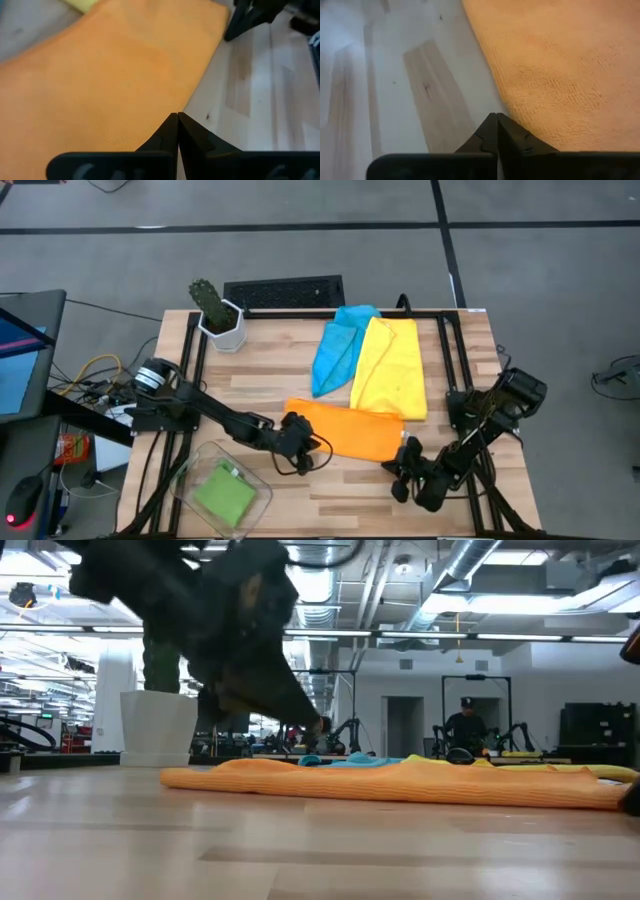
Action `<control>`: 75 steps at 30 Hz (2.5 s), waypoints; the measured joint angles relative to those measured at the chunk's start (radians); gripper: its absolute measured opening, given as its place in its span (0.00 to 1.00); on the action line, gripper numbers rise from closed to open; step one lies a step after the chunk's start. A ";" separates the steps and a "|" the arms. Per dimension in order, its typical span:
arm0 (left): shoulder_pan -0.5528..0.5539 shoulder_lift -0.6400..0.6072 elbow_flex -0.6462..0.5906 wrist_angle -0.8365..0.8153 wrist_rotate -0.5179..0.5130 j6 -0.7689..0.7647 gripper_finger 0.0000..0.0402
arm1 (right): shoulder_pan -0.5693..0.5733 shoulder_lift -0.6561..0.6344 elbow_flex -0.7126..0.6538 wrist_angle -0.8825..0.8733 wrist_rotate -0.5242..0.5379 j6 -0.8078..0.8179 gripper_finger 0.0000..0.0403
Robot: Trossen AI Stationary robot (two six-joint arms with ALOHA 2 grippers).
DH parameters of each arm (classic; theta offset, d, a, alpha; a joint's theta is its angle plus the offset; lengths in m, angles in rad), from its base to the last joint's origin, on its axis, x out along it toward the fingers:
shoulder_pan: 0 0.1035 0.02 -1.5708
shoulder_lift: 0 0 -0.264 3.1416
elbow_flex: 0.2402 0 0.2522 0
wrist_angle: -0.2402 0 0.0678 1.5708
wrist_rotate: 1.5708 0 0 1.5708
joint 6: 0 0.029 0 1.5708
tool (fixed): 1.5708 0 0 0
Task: Fold microfiber towels
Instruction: Fold the orange microfiber towel
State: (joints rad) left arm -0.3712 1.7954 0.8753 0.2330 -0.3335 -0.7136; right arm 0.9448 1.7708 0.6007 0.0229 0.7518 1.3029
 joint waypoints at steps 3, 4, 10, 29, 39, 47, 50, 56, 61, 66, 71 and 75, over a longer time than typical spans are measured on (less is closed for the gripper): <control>0.007 0.019 0.011 -0.023 0.015 -0.003 0.00 | -0.002 -0.035 0.006 -0.023 -0.030 0.023 0.07; 0.009 0.022 0.017 -0.030 0.014 0.000 0.00 | 0.000 -0.066 0.011 -0.040 -0.060 0.007 0.07; 0.024 0.022 0.017 -0.066 0.007 0.018 0.00 | 0.015 -0.309 0.103 -0.339 -0.174 -0.136 0.04; 0.038 0.022 0.017 -0.060 0.007 0.013 0.00 | -0.101 -0.245 0.225 -0.721 -0.361 -0.424 0.25; 0.038 0.022 0.017 -0.063 0.007 0.015 0.00 | -0.103 -0.069 0.232 -0.677 -0.351 -0.440 0.25; 0.038 0.021 0.017 -0.063 0.007 0.018 0.00 | -0.094 -0.221 0.274 -0.752 -0.342 -0.439 0.25; 0.038 0.021 0.016 -0.062 0.006 0.018 0.00 | -0.094 -0.255 0.273 -0.716 -0.268 -0.421 0.26; 0.038 0.021 0.016 -0.064 0.012 0.017 0.00 | -0.103 -0.210 0.273 -0.690 -0.269 -0.441 0.36; 0.038 0.021 0.016 -0.063 0.012 0.011 0.01 | -0.097 -0.140 0.273 -0.654 -0.351 -0.459 0.50; 0.038 0.021 0.016 -0.066 0.011 -0.004 0.02 | -0.096 -0.065 0.272 -0.670 -0.343 -0.440 0.57; 0.038 0.021 0.016 -0.069 0.011 -0.004 0.02 | -0.102 -0.033 0.277 -0.664 -0.344 -0.422 0.54; 0.038 0.021 0.016 -0.070 0.011 -0.004 0.02 | -0.103 -0.021 0.276 -0.661 -0.367 -0.384 0.42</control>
State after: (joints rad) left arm -0.3328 1.8168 0.8917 0.1631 -0.3229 -0.7174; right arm 0.8414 1.7496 0.8768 -0.6377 0.3851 0.9184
